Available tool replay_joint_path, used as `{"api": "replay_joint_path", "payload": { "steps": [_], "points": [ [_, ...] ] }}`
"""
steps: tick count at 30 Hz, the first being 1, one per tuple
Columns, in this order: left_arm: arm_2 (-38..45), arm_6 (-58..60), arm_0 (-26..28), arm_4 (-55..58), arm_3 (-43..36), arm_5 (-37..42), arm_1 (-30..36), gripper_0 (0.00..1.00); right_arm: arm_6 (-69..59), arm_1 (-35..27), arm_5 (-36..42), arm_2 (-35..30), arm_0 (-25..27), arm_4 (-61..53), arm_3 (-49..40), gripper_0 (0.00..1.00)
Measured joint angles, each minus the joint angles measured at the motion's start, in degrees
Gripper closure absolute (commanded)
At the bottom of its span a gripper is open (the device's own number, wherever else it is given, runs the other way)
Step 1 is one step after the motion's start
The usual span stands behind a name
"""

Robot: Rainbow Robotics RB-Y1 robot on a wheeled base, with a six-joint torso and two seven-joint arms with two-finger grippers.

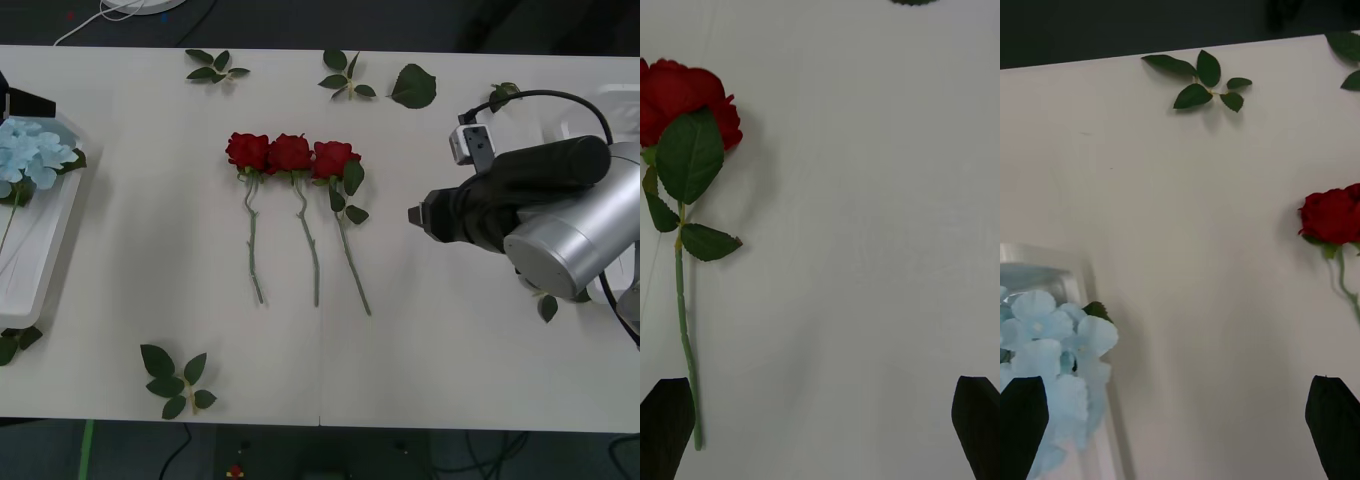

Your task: Place the red flowers into the right box and the blue flowers into the left box. If a person shows an open palm, hand one flower to the person first, then continue sorting.

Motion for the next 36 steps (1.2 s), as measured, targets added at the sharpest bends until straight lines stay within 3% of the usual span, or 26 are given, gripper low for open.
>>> {"api": "replay_joint_path", "payload": {
  "steps": [6, 10, 16, 23, 31, 36],
  "points": [
    [-10.95, 37.48, -5.72, -2.57, -3.77, 6.78, 0.35, 0.00, -0.37, 7.56, -1.23, 6.36, -5.26, 4.99, 10.89, 0.00],
    [-18.57, 49.36, -6.28, -2.83, -7.41, 8.83, 0.47, 0.00, -3.22, 13.00, -2.45, 8.81, -8.82, 9.81, 18.37, 0.00],
    [-28.97, 57.60, -6.29, -2.84, -8.87, 8.08, 0.45, 0.00, -7.22, 19.95, -5.55, 9.96, -13.98, 14.98, 30.42, 0.00],
    [-40.24, 66.83, -6.29, -3.08, -8.92, -0.04, 0.32, 0.01, -7.30, 24.36, -12.79, 9.96, -17.51, 19.24, 43.20, 0.00],
    [-51.94, 67.15, -6.30, -3.71, -8.25, -10.04, -0.35, 0.00, -8.37, 27.40, -18.92, 9.96, -21.39, 22.12, 55.84, 0.00],
    [-59.34, 67.20, -7.98, -3.73, -2.72, -16.60, -2.17, 0.00, -14.43, 29.80, -23.88, 9.96, -24.67, 23.32, 63.75, 0.00]
  ]
}}
